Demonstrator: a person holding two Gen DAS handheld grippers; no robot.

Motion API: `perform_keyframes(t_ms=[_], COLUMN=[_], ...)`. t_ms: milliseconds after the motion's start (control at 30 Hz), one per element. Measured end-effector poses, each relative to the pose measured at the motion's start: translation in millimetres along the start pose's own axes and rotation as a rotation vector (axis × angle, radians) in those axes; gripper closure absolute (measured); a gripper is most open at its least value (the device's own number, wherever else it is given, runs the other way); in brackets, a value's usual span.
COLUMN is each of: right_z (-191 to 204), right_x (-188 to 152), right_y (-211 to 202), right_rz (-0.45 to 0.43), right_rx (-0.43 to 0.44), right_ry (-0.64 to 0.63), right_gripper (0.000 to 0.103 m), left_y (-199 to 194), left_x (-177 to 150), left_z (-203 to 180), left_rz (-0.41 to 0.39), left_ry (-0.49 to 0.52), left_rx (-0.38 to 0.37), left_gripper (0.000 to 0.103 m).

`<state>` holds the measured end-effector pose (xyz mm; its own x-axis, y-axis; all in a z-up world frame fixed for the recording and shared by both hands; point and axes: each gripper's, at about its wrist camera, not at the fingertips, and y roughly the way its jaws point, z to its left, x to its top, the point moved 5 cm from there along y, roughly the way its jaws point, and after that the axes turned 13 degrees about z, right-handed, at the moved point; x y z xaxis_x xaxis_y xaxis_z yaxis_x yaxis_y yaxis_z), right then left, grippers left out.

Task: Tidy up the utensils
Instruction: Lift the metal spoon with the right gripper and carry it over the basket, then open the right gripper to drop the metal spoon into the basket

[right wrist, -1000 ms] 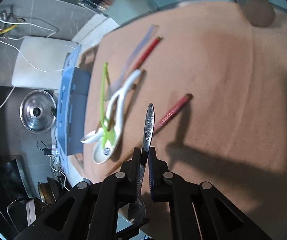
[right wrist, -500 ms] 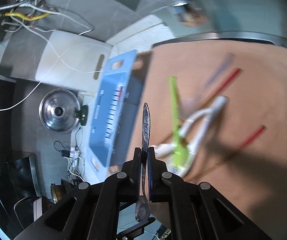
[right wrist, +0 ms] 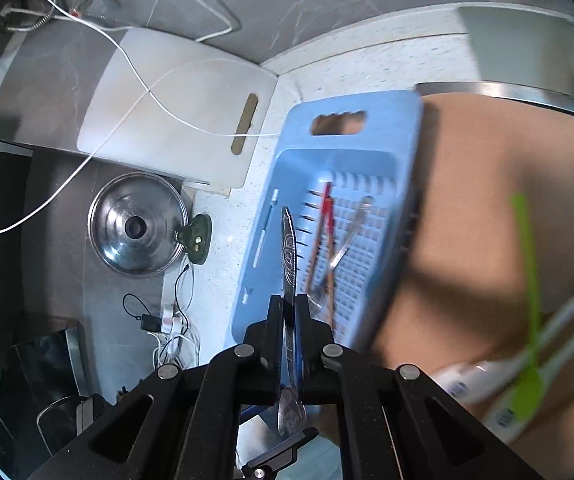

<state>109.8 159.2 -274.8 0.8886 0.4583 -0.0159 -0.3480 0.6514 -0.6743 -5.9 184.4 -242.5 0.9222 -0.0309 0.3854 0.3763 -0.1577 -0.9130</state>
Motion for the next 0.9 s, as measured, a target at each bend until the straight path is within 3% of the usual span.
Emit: perform_keyframes(t_ms=[233, 500, 900], right_z=[-3, -18, -21], right_x=[26, 42, 61], right_y=[54, 98, 132], right_rz=[0.066, 0.143, 0.210], right_rx=[-0.038, -0.113, -0.223], right_ry=[0.039, 0.079, 0.065], right_gripper=[0.098, 0.098, 0.096], left_y=[24, 56, 75], left_x=[-10, -17, -19], left_z=[39, 58, 72], left_rz=[0.066, 0.144, 0.206], left_ry=[-0.019, -0.048, -0.095], left_rx=[0.002, -0.015, -0.032], left_gripper=[0.070, 0.069, 0.069])
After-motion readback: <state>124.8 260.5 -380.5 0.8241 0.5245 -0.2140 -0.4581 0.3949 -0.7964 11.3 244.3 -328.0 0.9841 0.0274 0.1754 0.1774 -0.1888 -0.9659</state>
